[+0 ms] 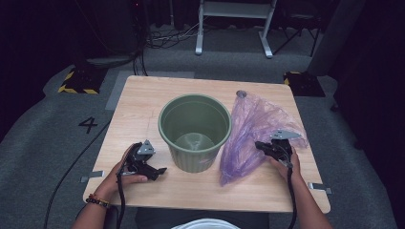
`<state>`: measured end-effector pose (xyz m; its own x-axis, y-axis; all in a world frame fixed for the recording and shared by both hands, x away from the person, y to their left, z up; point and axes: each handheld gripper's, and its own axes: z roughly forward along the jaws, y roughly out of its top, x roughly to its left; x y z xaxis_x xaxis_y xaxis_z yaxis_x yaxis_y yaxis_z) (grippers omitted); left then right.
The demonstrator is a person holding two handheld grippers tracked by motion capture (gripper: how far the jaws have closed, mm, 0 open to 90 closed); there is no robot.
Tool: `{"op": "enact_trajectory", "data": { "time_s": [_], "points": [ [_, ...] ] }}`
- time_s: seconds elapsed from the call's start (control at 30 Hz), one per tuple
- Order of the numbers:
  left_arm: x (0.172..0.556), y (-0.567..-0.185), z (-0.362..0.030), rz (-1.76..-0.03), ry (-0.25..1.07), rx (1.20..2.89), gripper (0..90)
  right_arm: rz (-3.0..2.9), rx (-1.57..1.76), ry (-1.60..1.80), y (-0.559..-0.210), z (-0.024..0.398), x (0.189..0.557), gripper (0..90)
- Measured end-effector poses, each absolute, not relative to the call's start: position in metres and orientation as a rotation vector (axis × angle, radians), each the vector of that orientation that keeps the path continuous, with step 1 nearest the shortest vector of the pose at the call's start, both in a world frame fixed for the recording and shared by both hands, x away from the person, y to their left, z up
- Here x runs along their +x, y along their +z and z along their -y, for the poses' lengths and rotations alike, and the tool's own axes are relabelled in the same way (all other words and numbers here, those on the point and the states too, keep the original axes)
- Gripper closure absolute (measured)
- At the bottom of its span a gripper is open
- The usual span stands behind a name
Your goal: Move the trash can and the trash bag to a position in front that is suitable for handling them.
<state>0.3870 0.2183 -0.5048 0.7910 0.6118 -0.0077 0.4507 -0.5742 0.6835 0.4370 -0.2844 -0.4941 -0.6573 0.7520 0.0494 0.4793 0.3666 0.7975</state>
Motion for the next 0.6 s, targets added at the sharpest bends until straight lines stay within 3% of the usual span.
{"op": "enact_trajectory", "data": {
  "time_s": [0.6],
  "points": [
    [0.387, -0.5048, -0.2183, -0.782, 0.299, 2.28, 0.2, -2.25, 1.068, 1.234, -0.4839, 0.2881, 0.4327, 90.0]
  ]
}}
